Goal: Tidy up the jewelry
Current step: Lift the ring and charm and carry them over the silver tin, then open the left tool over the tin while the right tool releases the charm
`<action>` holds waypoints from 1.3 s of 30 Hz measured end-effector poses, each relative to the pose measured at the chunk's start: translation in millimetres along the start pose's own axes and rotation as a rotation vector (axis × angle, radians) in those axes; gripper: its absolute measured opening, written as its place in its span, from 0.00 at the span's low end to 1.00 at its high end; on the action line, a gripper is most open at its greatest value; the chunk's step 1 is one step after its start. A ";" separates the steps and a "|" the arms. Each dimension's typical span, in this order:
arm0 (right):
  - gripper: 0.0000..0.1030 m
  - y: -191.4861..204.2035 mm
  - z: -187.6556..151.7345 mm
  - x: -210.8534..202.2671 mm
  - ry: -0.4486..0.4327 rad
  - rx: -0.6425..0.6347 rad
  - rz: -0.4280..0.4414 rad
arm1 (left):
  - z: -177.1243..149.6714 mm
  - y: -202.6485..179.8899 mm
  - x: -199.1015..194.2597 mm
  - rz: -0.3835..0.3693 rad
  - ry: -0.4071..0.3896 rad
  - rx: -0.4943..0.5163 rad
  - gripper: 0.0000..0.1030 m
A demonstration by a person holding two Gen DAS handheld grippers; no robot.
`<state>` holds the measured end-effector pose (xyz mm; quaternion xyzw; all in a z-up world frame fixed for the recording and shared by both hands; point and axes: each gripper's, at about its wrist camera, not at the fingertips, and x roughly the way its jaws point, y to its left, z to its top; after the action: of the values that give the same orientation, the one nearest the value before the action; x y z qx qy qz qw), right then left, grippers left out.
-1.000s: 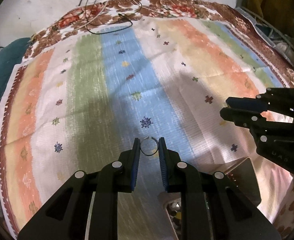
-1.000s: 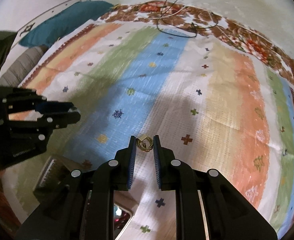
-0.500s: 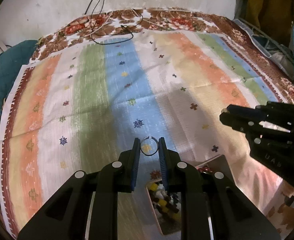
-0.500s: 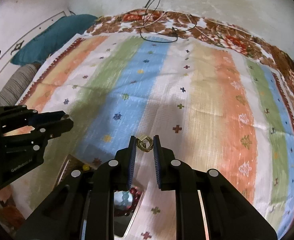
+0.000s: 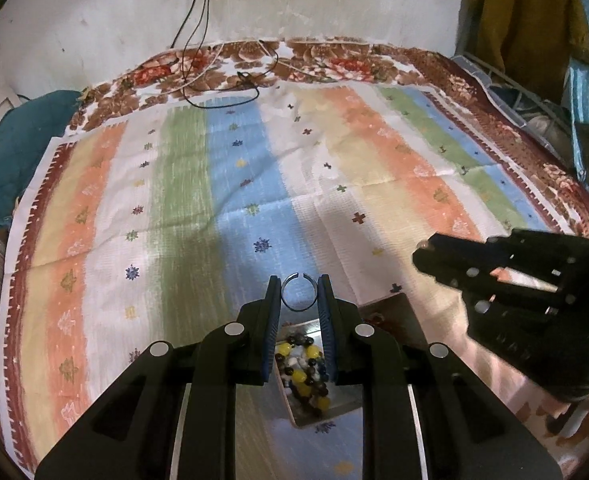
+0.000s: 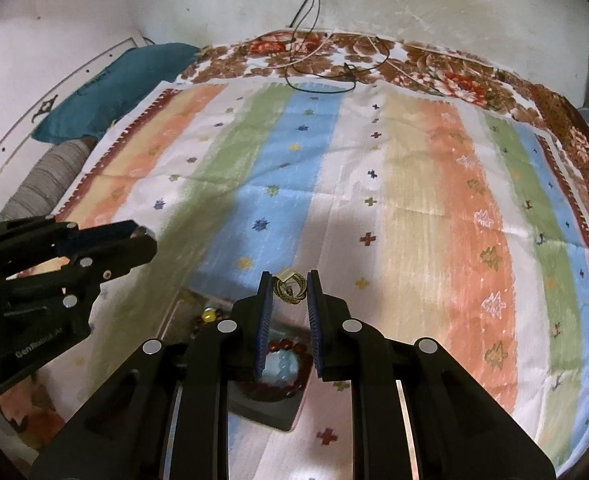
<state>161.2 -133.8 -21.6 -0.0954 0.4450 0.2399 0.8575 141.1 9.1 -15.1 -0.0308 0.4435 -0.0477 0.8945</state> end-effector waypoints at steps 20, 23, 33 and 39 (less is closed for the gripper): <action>0.20 20.5 -31.5 -16.5 0.028 -0.045 0.085 | -17.8 -8.4 -25.1 -0.041 -0.023 -0.029 0.18; 0.38 19.1 -33.0 -18.6 0.017 -0.059 0.052 | -18.2 -4.0 -23.9 -0.039 -0.017 -0.039 0.35; 0.59 -0.7 -39.9 -37.8 -0.026 -0.012 0.009 | -37.3 8.9 -37.3 -0.054 -0.011 -0.072 0.48; 0.68 -2.0 -47.2 -46.9 -0.040 -0.015 0.011 | -45.9 2.4 -43.0 -0.051 -0.009 -0.042 0.62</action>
<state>105.4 -168.6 -11.5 -0.0944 0.4264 0.2495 0.8643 78.8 15.8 -9.1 -0.0613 0.4393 -0.0611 0.8941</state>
